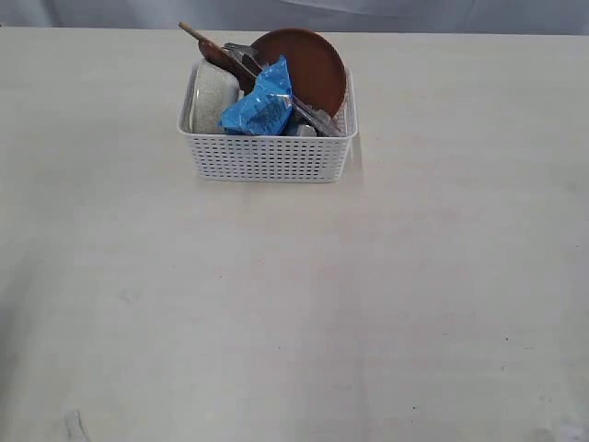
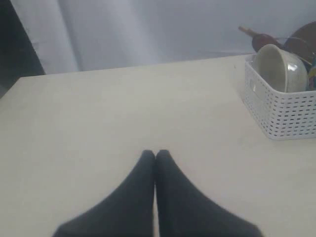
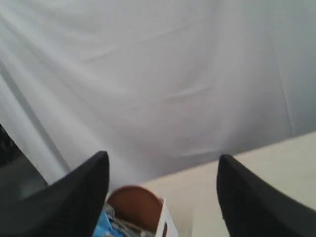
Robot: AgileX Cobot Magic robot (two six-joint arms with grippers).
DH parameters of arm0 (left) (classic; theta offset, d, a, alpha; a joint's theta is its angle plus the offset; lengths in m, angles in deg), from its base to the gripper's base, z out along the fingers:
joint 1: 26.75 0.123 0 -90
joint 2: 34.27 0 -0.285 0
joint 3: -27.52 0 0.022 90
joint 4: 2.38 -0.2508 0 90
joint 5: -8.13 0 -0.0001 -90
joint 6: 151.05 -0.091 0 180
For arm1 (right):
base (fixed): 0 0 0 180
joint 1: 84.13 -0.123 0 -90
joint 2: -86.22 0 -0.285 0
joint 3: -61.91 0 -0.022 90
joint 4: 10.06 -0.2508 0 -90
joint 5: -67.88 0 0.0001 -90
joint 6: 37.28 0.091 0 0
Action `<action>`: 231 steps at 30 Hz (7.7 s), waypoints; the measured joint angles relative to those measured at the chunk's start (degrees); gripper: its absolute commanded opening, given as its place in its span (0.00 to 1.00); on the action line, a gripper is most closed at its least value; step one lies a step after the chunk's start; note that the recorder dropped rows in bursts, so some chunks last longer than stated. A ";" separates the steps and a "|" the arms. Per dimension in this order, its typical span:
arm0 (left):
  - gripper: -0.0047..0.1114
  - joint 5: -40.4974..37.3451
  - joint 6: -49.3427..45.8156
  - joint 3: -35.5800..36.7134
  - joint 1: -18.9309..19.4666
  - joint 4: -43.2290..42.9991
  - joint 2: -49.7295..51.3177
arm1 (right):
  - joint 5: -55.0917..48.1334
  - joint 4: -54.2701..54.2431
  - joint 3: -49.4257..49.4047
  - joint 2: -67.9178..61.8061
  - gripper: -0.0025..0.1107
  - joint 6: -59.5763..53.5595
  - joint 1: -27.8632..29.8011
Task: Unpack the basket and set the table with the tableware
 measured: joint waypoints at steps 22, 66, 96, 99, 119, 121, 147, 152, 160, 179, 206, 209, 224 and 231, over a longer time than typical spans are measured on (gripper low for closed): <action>0.04 0.00 0.00 0.00 0.00 0.00 0.00 | -40.53 -22.51 48.71 -70.81 0.40 -46.21 -7.73; 0.04 0.00 0.00 0.00 0.00 0.00 0.00 | -36.73 12.81 74.60 -106.33 0.02 -36.75 -23.34; 0.04 0.00 0.00 0.00 0.00 0.00 0.00 | -51.21 10.70 74.03 -87.28 0.02 -29.77 -23.23; 0.04 0.00 0.00 0.00 0.00 0.00 0.00 | -49.96 9.27 69.14 -84.32 0.02 -26.86 -22.69; 0.04 0.00 0.00 0.00 0.00 0.00 0.00 | -43.91 1.10 56.16 -98.90 0.02 -19.93 -6.64; 0.04 0.00 0.00 0.00 0.00 0.00 0.00 | -43.91 0.64 56.16 -99.36 0.02 -20.19 -6.64; 0.04 0.00 0.00 0.00 0.00 0.00 0.00 | -39.13 2.51 52.25 -101.25 0.38 -20.24 -5.89; 0.04 0.00 0.00 0.00 0.00 0.00 0.00 | -38.91 3.91 52.11 -98.94 0.38 -20.24 -5.89; 0.04 0.00 0.00 0.00 0.00 0.00 0.00 | -40.74 4.42 52.11 -97.80 0.38 -28.15 -6.43; 0.04 0.00 0.00 0.00 0.00 0.00 0.00 | -37.82 12.20 52.11 -101.65 0.02 -29.72 -9.69; 0.04 0.00 0.00 0.00 0.00 0.00 0.00 | -44.56 8.97 46.04 -84.36 0.02 -18.48 -9.84; 0.04 0.00 0.00 0.00 0.00 0.00 0.00 | -42.03 4.83 38.48 -80.14 0.02 -16.92 -9.84; 0.04 0.00 0.00 0.00 0.00 0.00 0.00 | -24.56 -26.21 19.79 -74.95 0.02 -22.16 -30.53; 0.04 0.00 0.00 0.00 0.00 0.00 0.00 | -19.46 -29.10 23.56 -82.07 0.02 -20.39 -33.80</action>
